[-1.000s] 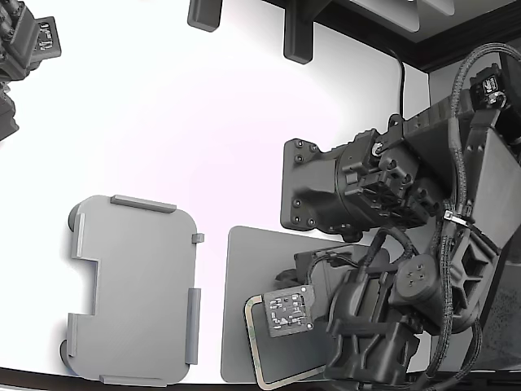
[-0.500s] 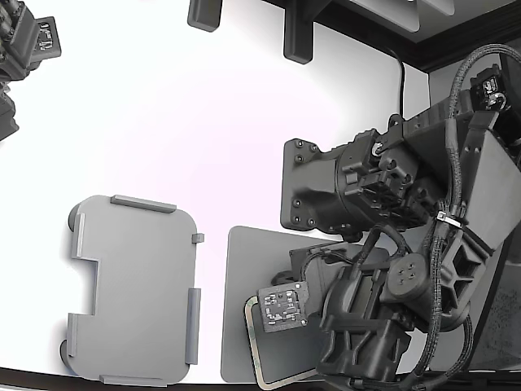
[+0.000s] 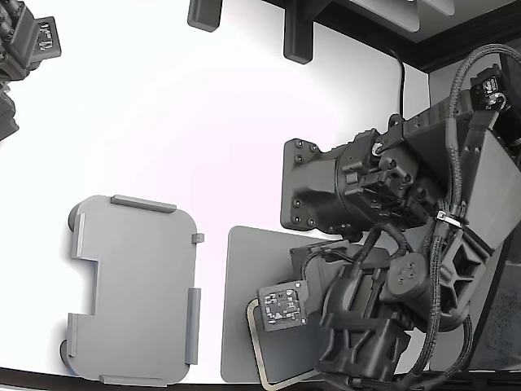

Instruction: Move top rectangular frame to the holder.

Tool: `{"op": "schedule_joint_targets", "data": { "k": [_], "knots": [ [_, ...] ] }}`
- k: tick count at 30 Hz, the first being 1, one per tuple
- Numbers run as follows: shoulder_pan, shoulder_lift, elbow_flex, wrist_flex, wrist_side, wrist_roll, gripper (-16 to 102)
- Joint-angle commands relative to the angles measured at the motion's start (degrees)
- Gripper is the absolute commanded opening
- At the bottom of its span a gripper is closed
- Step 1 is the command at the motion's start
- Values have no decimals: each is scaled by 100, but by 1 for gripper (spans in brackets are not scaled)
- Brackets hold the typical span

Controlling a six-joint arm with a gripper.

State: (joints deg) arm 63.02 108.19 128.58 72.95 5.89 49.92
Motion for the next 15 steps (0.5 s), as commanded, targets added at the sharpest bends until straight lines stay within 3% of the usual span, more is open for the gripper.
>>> {"op": "schedule_joint_targets", "data": {
  "k": [1, 6, 15],
  "knots": [
    [-123, 123, -237, 105, -9, 18, -11],
    [-185, 114, -817, 589, 62, 387, -11],
    [-932, -466, -3146, 1723, 457, 2285, -11]
  ]
}}
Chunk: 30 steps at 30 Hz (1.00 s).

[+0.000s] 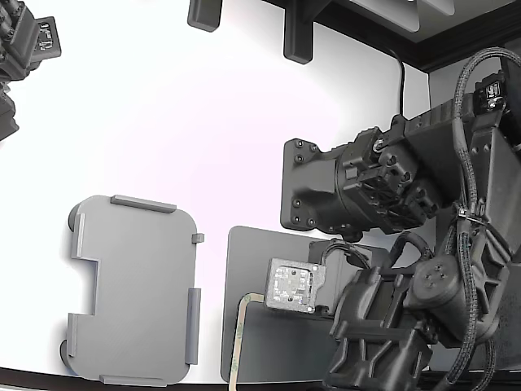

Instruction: Move top rectangular frame to the holder.

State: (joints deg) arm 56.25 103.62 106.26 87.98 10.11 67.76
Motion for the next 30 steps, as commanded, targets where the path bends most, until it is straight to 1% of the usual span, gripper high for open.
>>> {"op": "schedule_joint_targets", "data": {
  "k": [1, 3, 7, 10, 13, 18, 24, 30],
  "knots": [
    [-316, -88, -1169, 352, 114, 703, -11],
    [-439, -316, -1749, 686, 308, 1107, -11],
    [-650, -387, -2180, 686, 448, 2303, -10],
    [-853, -519, -2426, 686, 466, 3217, -10],
    [-993, -571, -2461, 686, 615, 4025, -10],
    [-1371, -853, -2452, 686, 536, 5247, -10],
    [-1890, -1521, -2909, 686, 290, 6091, -10],
    [-2092, -2206, -3480, 686, 167, 6504, -10]
  ]
}}
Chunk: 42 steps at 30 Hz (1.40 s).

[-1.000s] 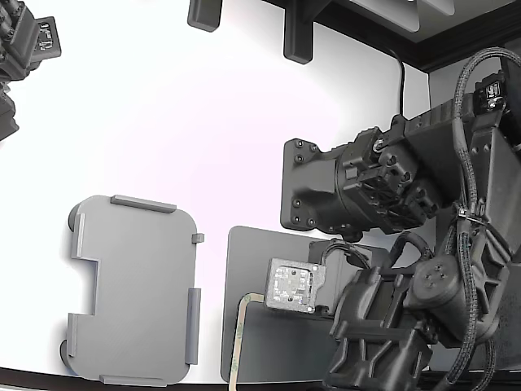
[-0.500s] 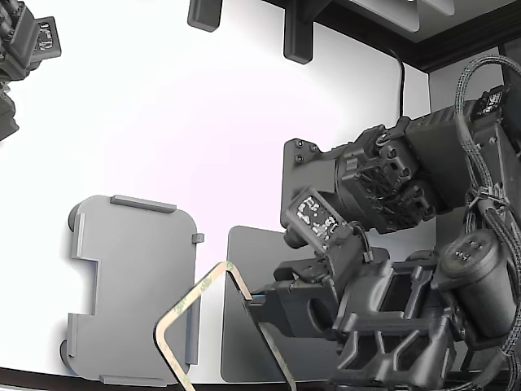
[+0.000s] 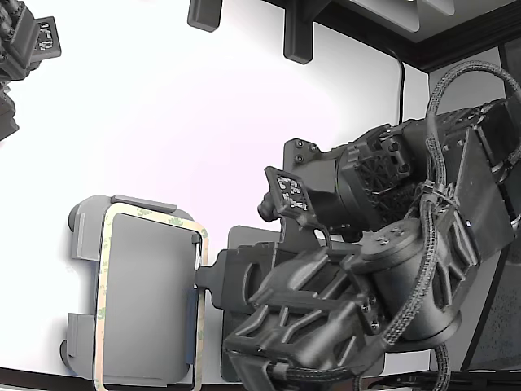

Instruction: Move top rectangular frame to the holder.

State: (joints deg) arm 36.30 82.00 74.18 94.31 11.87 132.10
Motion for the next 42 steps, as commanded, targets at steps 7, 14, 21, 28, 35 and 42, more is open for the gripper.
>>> {"op": "schedule_joint_targets", "data": {
  "k": [7, 14, 21, 28, 35, 42],
  "knots": [
    [-132, -193, -158, 53, -26, 88, -11],
    [-202, -229, -53, 53, 18, -176, -11],
    [-246, -246, 18, 53, 70, -396, -11],
    [-281, -352, -26, 53, 44, -299, -11],
    [-308, -378, 35, 26, 0, -246, -11],
    [-308, -246, 167, 0, -105, -281, -11]
  ]
}}
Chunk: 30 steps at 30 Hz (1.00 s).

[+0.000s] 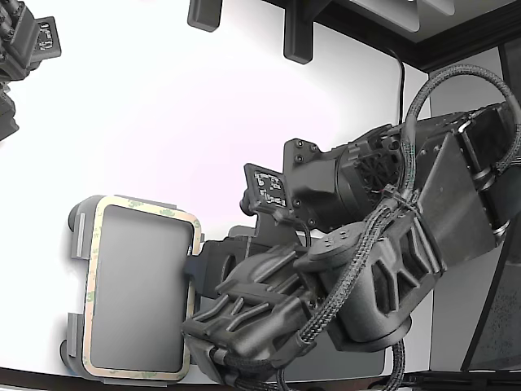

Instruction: Move top rectangular frame to the holder.

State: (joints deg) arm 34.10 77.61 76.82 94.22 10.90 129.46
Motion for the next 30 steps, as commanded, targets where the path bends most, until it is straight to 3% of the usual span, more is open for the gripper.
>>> {"op": "schedule_joint_targets", "data": {
  "k": [1, 18, 19, 20, 21, 22, 27, 30],
  "knots": [
    [-88, 193, -88, 0, -9, -26, -11],
    [-114, 281, 229, -325, -35, -141, -10],
    [-114, 281, 229, -334, -26, -141, -5],
    [-114, 290, 229, -334, 26, -167, 10],
    [-114, 290, 229, -334, 62, -202, 46],
    [-114, 290, 211, -334, 79, -255, 101],
    [-105, 290, -26, -167, 237, -519, 100],
    [-70, 387, -299, 26, 615, -1292, 100]
  ]
}}
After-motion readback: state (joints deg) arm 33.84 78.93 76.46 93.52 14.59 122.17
